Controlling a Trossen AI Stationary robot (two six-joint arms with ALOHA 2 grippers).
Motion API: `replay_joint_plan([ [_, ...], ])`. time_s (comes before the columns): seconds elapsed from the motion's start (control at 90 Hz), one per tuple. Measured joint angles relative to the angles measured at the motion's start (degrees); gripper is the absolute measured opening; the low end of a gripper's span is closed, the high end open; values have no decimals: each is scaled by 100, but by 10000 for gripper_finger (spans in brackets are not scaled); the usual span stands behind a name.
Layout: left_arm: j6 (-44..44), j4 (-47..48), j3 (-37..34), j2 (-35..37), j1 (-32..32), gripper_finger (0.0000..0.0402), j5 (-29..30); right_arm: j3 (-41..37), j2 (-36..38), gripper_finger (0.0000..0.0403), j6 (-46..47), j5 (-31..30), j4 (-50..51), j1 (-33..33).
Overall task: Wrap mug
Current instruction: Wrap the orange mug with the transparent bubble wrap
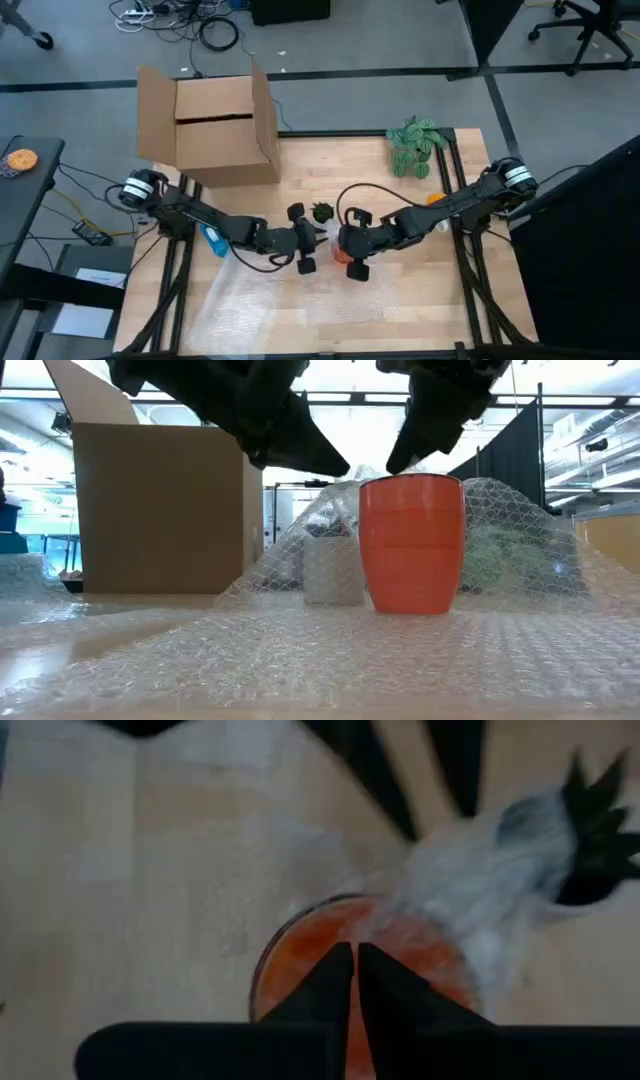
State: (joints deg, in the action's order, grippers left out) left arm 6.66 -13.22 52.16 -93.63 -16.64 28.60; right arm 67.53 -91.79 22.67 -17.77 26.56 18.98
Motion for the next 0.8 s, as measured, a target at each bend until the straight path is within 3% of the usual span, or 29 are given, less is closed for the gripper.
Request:
replay_joint_plan([
  [0.244,0,-70,0,-23,-39,73,2,26,-77,0,202,-785,-203,20],
  [0.4,-33,48,89,23,-135,73,43,30,-360,0,590,-803,-292,117],
  [0.544,-57,720,272,131,-243,73,237,28,-740,0,779,-653,-293,171],
  [0.8,-12,1384,324,465,-293,73,645,24,-857,0,1047,-605,107,296],
])
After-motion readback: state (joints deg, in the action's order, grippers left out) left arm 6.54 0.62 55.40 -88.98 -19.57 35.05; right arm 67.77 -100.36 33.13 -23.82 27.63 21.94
